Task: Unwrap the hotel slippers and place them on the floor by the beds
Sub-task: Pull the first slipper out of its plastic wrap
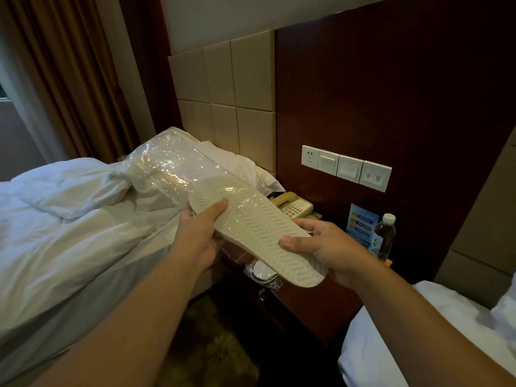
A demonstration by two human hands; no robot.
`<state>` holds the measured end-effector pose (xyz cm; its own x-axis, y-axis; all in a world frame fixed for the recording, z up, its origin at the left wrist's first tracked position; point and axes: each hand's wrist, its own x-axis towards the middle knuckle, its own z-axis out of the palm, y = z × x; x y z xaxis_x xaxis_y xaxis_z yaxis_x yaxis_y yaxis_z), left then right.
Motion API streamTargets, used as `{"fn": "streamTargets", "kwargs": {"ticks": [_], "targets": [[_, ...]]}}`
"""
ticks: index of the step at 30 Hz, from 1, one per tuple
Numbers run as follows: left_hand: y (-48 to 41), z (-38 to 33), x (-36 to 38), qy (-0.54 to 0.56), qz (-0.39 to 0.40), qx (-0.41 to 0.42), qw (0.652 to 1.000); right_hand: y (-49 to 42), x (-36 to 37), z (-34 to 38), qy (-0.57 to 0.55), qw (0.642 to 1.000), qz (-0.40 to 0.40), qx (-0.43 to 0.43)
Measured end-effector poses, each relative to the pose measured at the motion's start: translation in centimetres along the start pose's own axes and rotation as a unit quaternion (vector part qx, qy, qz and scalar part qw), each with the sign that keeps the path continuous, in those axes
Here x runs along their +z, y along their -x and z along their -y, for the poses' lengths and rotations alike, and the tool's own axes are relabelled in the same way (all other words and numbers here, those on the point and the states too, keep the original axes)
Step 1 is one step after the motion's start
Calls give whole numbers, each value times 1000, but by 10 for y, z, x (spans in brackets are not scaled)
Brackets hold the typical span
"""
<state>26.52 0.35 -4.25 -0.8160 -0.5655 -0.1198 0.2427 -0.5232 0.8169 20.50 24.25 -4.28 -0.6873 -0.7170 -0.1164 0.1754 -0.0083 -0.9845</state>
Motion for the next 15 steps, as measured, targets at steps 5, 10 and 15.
{"fn": "streamTargets", "kwargs": {"ticks": [5,10,15], "targets": [[-5,0,-6,-12,5,-8,1000,4,-7,3,16,1000,15,7],[-11,5,-13,-36,-5,-53,998,13,-17,3,35,999,35,20],[-18,14,-20,-44,-24,-38,998,20,-35,0,50,997,39,34]]}}
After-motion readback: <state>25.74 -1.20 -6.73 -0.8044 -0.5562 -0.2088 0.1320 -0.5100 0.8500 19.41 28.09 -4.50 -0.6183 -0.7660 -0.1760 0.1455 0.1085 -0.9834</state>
